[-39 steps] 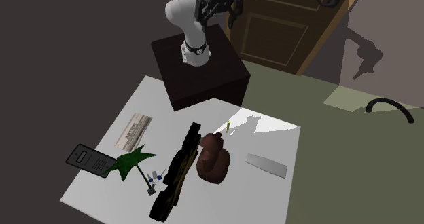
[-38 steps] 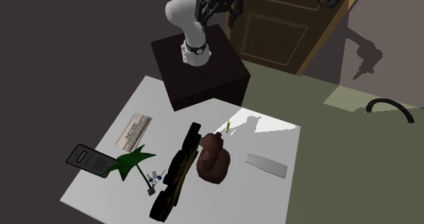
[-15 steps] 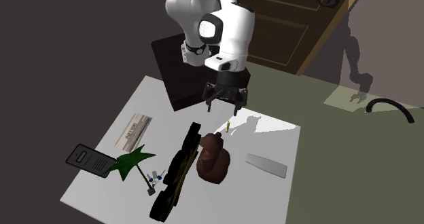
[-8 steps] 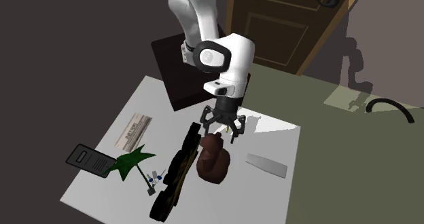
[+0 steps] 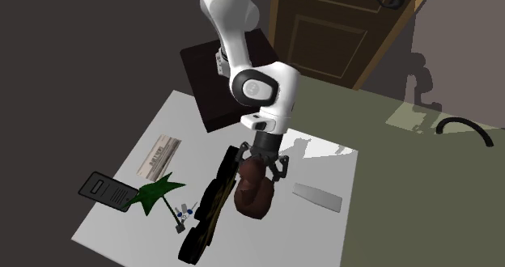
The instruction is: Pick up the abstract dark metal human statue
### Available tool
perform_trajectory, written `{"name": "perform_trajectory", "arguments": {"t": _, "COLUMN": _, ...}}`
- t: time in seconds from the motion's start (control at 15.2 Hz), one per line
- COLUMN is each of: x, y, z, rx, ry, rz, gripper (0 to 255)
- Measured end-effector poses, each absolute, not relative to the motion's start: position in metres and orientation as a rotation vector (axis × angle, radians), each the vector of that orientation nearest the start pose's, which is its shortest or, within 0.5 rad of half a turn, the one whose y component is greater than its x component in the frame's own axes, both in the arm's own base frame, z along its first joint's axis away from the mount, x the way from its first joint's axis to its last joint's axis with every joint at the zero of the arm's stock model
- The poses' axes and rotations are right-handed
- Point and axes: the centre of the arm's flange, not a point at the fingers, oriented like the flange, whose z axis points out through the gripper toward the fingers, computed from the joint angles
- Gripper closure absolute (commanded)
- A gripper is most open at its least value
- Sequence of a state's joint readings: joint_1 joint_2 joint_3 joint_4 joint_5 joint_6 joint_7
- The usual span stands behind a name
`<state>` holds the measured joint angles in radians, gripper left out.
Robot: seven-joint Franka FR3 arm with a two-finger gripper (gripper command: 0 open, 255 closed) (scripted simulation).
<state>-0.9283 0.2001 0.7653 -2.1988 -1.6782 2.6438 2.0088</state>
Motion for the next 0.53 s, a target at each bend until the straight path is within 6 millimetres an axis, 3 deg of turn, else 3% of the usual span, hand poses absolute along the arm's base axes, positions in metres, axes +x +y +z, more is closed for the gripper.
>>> {"name": "perform_trajectory", "arguments": {"t": 0.2, "x": 0.552, "y": -0.07, "z": 0.316, "rx": -2.879, "ry": 1.177, "rz": -1.393, "gripper": 0}}
{"name": "perform_trajectory", "arguments": {"t": 0.26, "x": 0.551, "y": -0.07, "z": 0.314, "rx": -2.879, "ry": 1.177, "rz": -1.394, "gripper": 255}}
{"name": "perform_trajectory", "arguments": {"t": 0.53, "x": 0.551, "y": -0.071, "z": 0.313, "rx": -2.879, "ry": 1.177, "rz": -1.399, "gripper": 255}}
